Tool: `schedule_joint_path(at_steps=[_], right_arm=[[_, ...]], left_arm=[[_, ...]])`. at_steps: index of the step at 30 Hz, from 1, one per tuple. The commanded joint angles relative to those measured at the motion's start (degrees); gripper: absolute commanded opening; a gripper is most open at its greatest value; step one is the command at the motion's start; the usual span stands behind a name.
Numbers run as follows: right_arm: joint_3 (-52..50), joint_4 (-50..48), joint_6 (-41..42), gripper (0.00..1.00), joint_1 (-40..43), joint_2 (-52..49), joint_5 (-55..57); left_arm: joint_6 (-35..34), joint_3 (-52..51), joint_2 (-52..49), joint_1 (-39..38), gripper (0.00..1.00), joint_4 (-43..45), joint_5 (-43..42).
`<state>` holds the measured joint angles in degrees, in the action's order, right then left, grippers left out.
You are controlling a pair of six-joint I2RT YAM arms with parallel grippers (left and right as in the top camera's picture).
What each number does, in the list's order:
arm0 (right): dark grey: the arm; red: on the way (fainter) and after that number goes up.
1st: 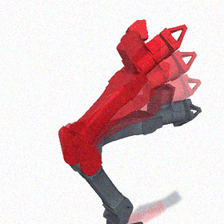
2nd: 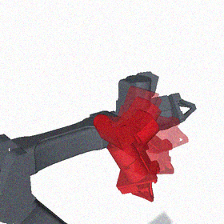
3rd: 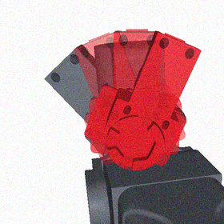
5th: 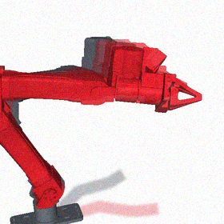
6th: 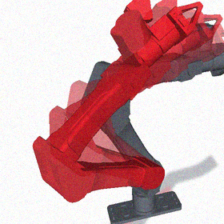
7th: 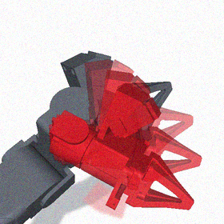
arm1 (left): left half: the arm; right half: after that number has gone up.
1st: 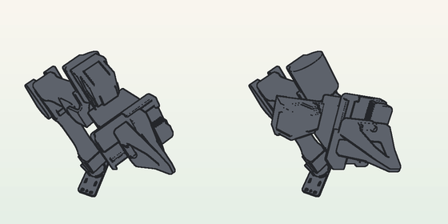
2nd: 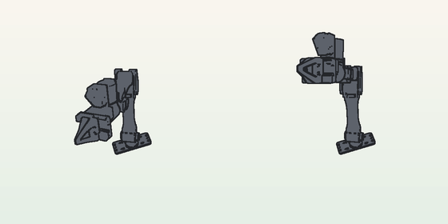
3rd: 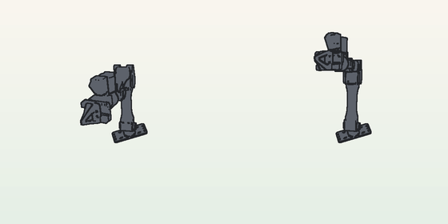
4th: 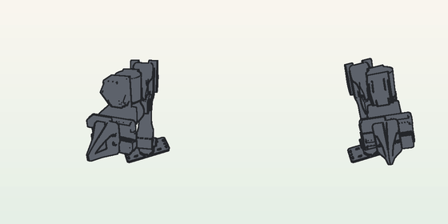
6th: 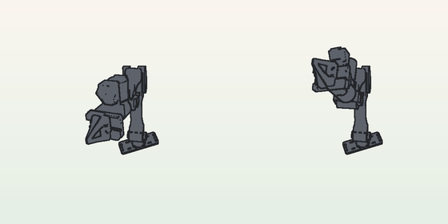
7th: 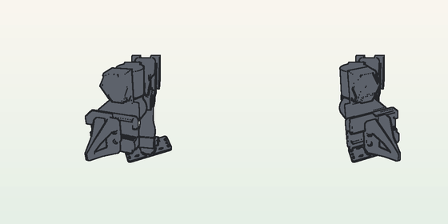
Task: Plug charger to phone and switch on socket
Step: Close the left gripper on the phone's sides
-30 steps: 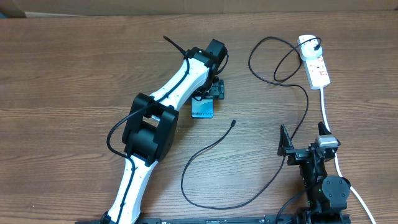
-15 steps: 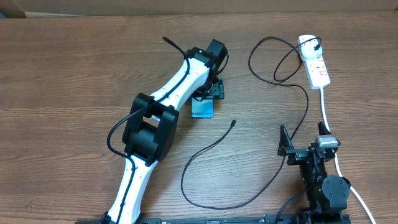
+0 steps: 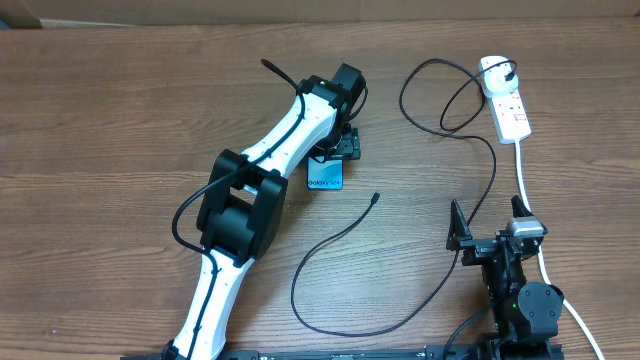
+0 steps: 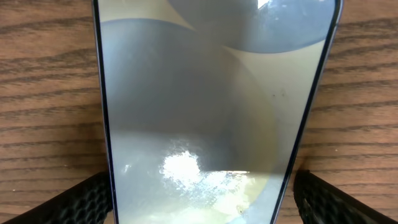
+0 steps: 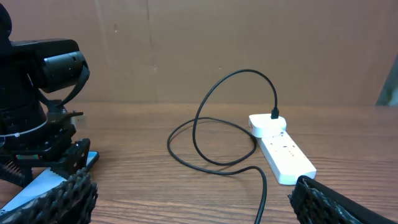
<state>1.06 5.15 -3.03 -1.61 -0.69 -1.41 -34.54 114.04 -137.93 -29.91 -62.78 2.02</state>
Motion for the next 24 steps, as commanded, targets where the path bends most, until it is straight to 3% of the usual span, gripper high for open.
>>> schedule_joint_path(at_steps=[1,9,24], right_arm=[[-0.59,-0.31,-0.24,1.0,-0.31,0.52,0.48],[-0.59,-0.31,-0.24,1.0,-0.31,0.52,0.48],[-0.59,-0.31,-0.24,1.0,-0.31,0.52,0.48]], left_arm=[[-0.66,-1.55,-4.7,0.76,0.89,-1.07,4.59],[-0.66,-1.55,-4.7,1.22,0.82,-0.81,4.59],[-0.63,-1.55,-4.7,2.14,0.78,-1.05,4.57]])
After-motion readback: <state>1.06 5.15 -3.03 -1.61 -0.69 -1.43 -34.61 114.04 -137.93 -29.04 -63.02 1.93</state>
